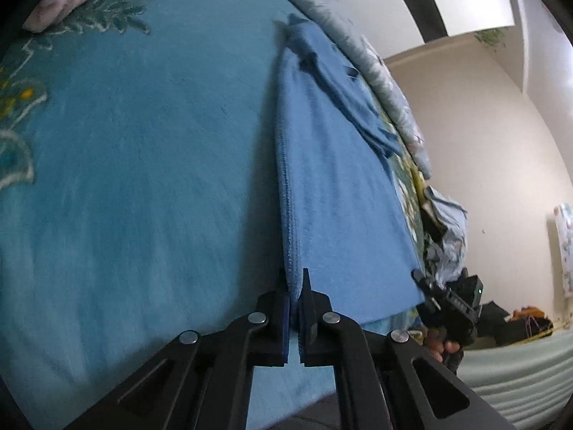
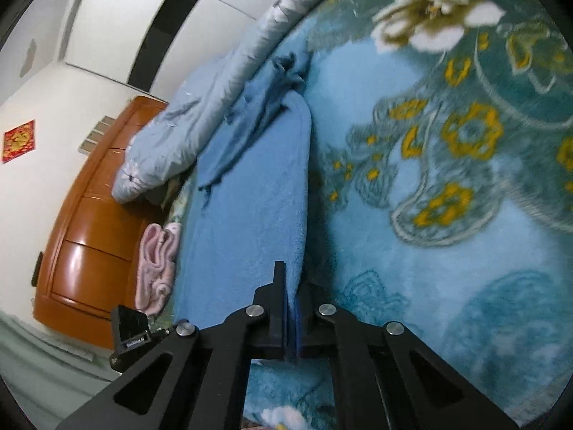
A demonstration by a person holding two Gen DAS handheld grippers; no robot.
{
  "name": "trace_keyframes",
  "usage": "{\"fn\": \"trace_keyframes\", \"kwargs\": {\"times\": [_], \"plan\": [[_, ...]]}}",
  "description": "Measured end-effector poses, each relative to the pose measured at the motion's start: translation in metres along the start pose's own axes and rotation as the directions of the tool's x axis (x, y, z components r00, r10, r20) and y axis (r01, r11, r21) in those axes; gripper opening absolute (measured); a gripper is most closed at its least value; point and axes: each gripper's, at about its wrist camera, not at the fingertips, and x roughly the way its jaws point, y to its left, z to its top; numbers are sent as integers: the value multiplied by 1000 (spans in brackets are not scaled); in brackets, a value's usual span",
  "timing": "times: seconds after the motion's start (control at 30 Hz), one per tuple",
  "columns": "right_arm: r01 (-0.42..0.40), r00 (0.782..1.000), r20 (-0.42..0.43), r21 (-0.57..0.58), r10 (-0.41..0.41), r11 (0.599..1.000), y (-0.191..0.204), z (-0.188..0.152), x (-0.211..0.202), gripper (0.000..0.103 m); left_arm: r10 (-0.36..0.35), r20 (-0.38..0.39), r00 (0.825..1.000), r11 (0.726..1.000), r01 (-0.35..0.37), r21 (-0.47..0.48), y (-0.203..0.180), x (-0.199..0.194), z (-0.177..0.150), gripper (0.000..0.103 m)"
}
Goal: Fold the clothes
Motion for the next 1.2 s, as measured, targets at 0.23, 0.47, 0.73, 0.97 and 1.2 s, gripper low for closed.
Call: {"fn": "trace_keyframes", "kwargs": {"times": [0.23, 0.47, 0.73, 0.97, 1.2], "plan": [[-30, 999, 17, 9, 30, 999, -6, -18, -23, 2, -60, -16, 998, 998, 60, -12, 4, -13, -26, 3], [-160, 986, 48, 7, 159, 987, 14, 16, -28, 2, -236, 94, 967, 971, 239, -26, -10, -33, 18, 3], [-161, 984, 84, 22, 159, 987, 44, 100, 6, 2, -296, 242, 924, 953, 302, 13, -30, -32, 105, 3], [-60, 995, 79, -13, 60, 998, 64, 176, 56, 2, -210, 291, 934, 972, 231, -39, -33, 6, 191, 3], [32, 999, 27, 10, -33, 999, 57, 241, 115, 3, -109, 267, 957, 977, 153, -150, -14, 64, 258, 3]]}}
